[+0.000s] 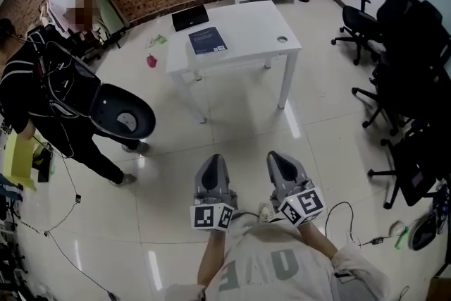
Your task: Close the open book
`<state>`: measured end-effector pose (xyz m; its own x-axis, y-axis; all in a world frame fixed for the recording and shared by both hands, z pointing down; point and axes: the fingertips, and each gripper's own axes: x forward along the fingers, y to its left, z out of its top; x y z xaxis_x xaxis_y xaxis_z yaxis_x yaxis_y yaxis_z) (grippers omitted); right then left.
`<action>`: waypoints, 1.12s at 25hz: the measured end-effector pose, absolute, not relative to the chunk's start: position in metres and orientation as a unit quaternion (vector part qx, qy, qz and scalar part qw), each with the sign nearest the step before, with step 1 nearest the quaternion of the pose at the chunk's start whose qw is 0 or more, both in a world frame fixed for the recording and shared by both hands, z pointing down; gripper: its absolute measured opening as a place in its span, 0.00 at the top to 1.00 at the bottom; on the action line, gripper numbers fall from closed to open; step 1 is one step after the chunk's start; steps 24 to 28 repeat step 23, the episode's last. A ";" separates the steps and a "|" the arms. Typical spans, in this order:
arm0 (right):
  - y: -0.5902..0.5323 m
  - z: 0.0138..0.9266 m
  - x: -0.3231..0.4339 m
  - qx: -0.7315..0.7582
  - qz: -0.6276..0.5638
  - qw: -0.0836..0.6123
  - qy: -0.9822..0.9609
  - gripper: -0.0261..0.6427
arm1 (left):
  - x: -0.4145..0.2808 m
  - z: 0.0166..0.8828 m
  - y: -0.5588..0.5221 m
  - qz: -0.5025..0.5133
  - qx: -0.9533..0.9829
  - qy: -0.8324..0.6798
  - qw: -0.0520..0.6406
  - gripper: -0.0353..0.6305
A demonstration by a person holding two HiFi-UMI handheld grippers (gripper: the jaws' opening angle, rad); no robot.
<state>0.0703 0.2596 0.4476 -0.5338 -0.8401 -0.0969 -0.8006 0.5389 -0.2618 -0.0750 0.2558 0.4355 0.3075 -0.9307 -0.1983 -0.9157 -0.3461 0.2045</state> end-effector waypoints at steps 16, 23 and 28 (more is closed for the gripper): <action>0.270 0.453 0.079 -0.517 -0.111 0.110 0.842 0.96 | -0.071 0.419 0.271 -0.127 0.826 -0.549 0.013 0.93; 0.275 0.455 0.062 -0.492 -0.114 0.101 0.857 0.96 | -0.074 0.423 0.278 -0.125 0.823 -0.555 0.017 0.93; 0.275 0.455 0.062 -0.492 -0.114 0.101 0.857 0.96 | -0.074 0.423 0.278 -0.125 0.823 -0.555 0.017 0.93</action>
